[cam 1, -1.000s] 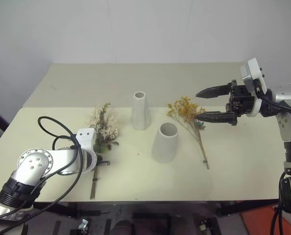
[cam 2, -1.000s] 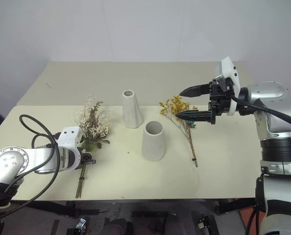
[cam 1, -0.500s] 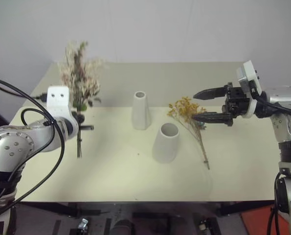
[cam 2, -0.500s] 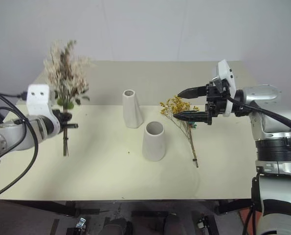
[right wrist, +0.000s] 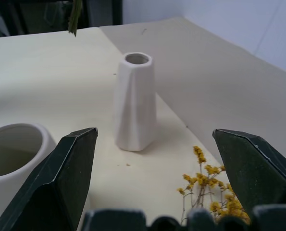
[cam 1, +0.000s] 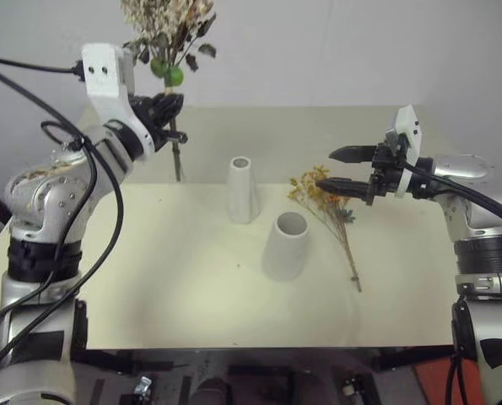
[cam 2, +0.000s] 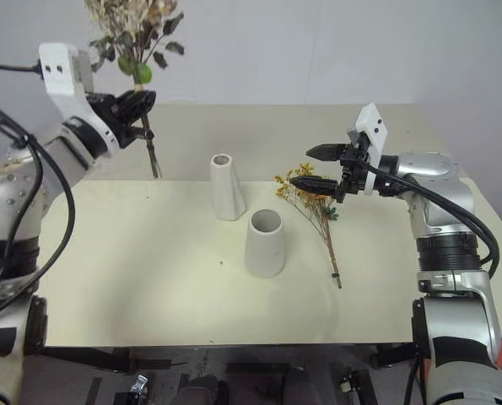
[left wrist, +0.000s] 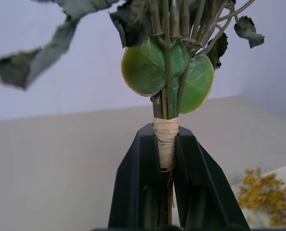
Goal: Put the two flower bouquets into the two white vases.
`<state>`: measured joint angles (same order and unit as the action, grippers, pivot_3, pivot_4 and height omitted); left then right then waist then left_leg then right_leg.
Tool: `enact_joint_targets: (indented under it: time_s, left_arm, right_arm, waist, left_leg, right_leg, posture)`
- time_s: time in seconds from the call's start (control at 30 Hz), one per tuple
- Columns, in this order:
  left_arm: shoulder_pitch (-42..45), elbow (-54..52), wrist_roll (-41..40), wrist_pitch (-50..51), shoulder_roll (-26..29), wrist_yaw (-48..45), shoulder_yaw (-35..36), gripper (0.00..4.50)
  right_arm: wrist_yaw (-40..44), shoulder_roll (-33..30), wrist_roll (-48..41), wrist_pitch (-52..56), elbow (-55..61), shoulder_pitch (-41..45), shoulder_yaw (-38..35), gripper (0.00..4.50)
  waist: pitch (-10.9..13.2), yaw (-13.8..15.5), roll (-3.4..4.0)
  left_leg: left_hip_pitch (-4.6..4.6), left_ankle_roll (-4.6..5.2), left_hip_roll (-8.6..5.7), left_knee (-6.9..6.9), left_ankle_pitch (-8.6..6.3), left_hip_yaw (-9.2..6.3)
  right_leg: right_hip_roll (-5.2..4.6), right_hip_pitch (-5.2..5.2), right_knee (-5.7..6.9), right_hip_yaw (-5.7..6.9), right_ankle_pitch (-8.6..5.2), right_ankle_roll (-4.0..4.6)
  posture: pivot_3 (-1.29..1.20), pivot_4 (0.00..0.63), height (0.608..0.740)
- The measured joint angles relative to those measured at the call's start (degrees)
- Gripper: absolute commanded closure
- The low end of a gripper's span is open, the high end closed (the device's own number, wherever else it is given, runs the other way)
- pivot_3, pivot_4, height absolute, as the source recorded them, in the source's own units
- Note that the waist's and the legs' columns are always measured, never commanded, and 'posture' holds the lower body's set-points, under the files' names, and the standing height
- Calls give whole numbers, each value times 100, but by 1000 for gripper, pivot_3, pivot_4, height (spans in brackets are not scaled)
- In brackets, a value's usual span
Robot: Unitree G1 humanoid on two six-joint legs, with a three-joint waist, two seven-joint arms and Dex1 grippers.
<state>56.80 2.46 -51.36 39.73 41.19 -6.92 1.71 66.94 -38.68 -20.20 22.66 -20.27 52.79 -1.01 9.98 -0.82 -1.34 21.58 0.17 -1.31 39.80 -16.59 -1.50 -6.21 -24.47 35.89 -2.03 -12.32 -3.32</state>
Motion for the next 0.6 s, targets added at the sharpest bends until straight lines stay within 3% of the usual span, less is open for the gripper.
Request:
enact_joint_targets:
  time_s: [0.2,0.6]
  left_arm:
    - [831,1006,860,-512,-475,-1261,-51,4382]
    - [985,2531,1143,-1228,-1221,-3211,553,4382]
  right_arm:
    - [-368,83,-35,3,375,-204,-71,0]
    - [-1020,149,-348,252,1248,-739,-385,0]
  waist:
    - [0,-4,0]
    - [0,-28,-1]
  left_leg:
    - [7,2,0,1,-1,-2]
    - [48,6,1,16,2,-3]
  right_leg:
    - [0,-1,5,5,1,-2]
    - [0,-41,23,4,4,-6]
  posture:
    - [0,150,740]
    - [0,150,740]
